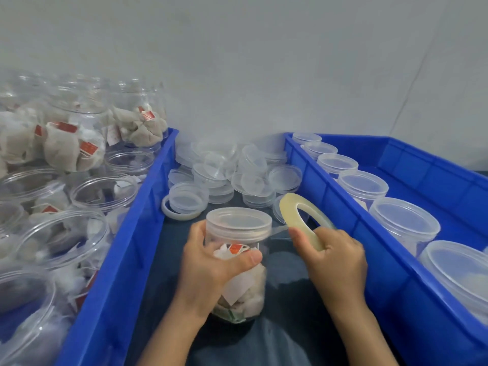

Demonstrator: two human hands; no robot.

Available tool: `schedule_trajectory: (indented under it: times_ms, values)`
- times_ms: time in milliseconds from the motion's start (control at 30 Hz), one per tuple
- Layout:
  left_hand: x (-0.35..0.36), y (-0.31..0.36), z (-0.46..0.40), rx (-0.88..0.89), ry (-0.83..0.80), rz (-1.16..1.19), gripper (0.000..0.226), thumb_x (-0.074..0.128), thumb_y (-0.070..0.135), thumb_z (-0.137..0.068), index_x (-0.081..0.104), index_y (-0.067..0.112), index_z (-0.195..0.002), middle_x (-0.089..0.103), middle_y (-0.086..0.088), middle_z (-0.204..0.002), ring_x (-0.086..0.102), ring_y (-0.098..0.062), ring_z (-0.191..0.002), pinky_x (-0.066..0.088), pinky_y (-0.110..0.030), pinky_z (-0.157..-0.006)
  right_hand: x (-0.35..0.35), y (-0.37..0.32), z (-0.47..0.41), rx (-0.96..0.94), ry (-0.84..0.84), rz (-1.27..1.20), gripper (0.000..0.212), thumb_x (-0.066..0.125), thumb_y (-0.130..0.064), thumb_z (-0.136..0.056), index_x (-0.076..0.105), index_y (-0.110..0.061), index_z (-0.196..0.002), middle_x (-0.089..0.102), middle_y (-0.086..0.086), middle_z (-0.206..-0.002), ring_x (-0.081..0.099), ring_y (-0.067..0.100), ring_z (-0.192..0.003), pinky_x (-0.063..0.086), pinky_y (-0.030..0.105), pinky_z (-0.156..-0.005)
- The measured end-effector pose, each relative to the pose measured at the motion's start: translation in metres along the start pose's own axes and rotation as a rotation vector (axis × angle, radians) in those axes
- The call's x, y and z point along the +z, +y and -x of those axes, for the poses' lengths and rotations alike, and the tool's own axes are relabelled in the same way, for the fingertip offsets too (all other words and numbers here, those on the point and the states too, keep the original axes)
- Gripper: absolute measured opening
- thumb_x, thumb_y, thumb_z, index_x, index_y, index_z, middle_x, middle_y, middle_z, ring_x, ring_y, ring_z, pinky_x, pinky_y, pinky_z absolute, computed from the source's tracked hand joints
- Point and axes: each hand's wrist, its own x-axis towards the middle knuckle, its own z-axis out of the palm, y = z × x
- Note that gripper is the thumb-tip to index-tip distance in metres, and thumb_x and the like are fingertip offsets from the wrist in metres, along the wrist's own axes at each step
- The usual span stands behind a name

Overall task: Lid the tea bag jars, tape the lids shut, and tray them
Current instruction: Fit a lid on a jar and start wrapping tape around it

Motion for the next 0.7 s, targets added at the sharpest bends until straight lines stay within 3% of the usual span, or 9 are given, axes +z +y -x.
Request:
schedule_trajectory:
  times_ms: [67, 133, 300, 400, 500, 533, 633, 700]
  values:
    - [-0.003, 0.003, 0.000, 0.004, -0.033, 0.025, 0.085, 0.082, 0.029, -0.032, 0.055, 0.010, -0.110, 0.072, 0.005, -0.099, 0.068, -0.009, -0.093, 0.050, -0.014, -0.068, 0.000, 0.002, -0.001, 0.032, -0.009, -0.017, 0.071, 0.054, -0.069, -0.075, 0.041, -0.007, -0.045, 0.041, 0.003, -0.045, 0.043, 0.024, -0.051, 0.034, 0.032, -0.061]
    - [-0.006, 0.004, -0.001, 0.014, -0.091, 0.025, 0.085, 0.081, 0.030, -0.034, 0.056, 0.008, -0.111, 0.072, 0.000, -0.101, 0.068, -0.012, -0.094, 0.051, -0.016, -0.070, -0.001, 0.002, -0.002, 0.044, -0.018, -0.030, 0.074, 0.044, -0.078, -0.071, 0.037, -0.010, -0.045, 0.039, 0.001, -0.046, 0.042, 0.021, -0.051, 0.029, 0.029, -0.060]
    - [-0.012, 0.006, 0.000, 0.005, -0.306, 0.039, 0.075, 0.080, 0.032, -0.046, 0.059, 0.013, -0.116, 0.068, -0.007, -0.113, 0.063, -0.022, -0.108, 0.051, -0.033, -0.086, 0.001, 0.003, -0.003, 0.097, -0.143, -0.145, 0.081, 0.041, -0.086, -0.061, 0.037, -0.007, -0.051, 0.036, -0.002, -0.047, 0.035, 0.017, -0.050, 0.029, 0.033, -0.052]
    - [-0.012, 0.008, -0.001, -0.001, -0.426, 0.020, 0.076, 0.086, 0.049, -0.047, 0.063, 0.022, -0.114, 0.066, -0.008, -0.116, 0.060, -0.022, -0.113, 0.051, -0.025, -0.084, 0.005, 0.003, -0.001, 0.150, -0.227, -0.363, 0.087, 0.043, -0.090, -0.055, 0.041, -0.003, -0.054, 0.034, -0.004, -0.048, 0.031, 0.012, -0.050, 0.029, 0.033, -0.048]
    - [-0.007, 0.003, -0.010, -0.187, -0.341, 0.077, 0.117, 0.086, 0.065, -0.012, 0.058, 0.006, -0.109, 0.063, -0.020, -0.105, 0.051, -0.031, -0.123, 0.051, -0.032, -0.085, 0.010, 0.004, 0.001, 0.130, -0.291, -0.409, 0.085, 0.047, -0.084, -0.062, 0.045, 0.001, -0.057, 0.036, -0.001, -0.051, 0.031, 0.010, -0.052, 0.028, 0.034, -0.050]
    - [-0.007, 0.000, -0.011, -0.223, -0.315, 0.114, 0.124, 0.081, 0.073, -0.011, 0.057, 0.003, -0.111, 0.064, -0.020, -0.106, 0.053, -0.032, -0.121, 0.050, -0.037, -0.089, 0.010, 0.004, 0.002, 0.128, -0.299, -0.379, 0.079, 0.048, -0.081, -0.062, 0.044, -0.003, -0.056, 0.036, -0.002, -0.051, 0.031, 0.011, -0.053, 0.029, 0.036, -0.050]
    - [-0.007, 0.001, -0.003, -0.162, -0.303, 0.152, 0.110, 0.065, 0.084, -0.044, 0.056, 0.007, -0.122, 0.067, -0.010, -0.115, 0.062, -0.022, -0.111, 0.051, -0.033, -0.091, 0.012, 0.004, 0.002, 0.115, -0.295, -0.273, 0.073, 0.046, -0.080, -0.061, 0.036, -0.009, -0.053, 0.034, -0.004, -0.050, 0.030, 0.014, -0.053, 0.032, 0.041, -0.051]
    - [-0.009, 0.001, -0.001, -0.149, -0.276, 0.163, 0.107, 0.062, 0.086, -0.046, 0.053, 0.017, -0.127, 0.067, -0.003, -0.117, 0.061, -0.015, -0.112, 0.052, -0.024, -0.085, 0.013, 0.002, 0.004, 0.092, -0.301, -0.265, 0.075, 0.044, -0.083, -0.063, 0.038, -0.009, -0.052, 0.036, -0.003, -0.050, 0.032, 0.014, -0.053, 0.033, 0.042, -0.051]
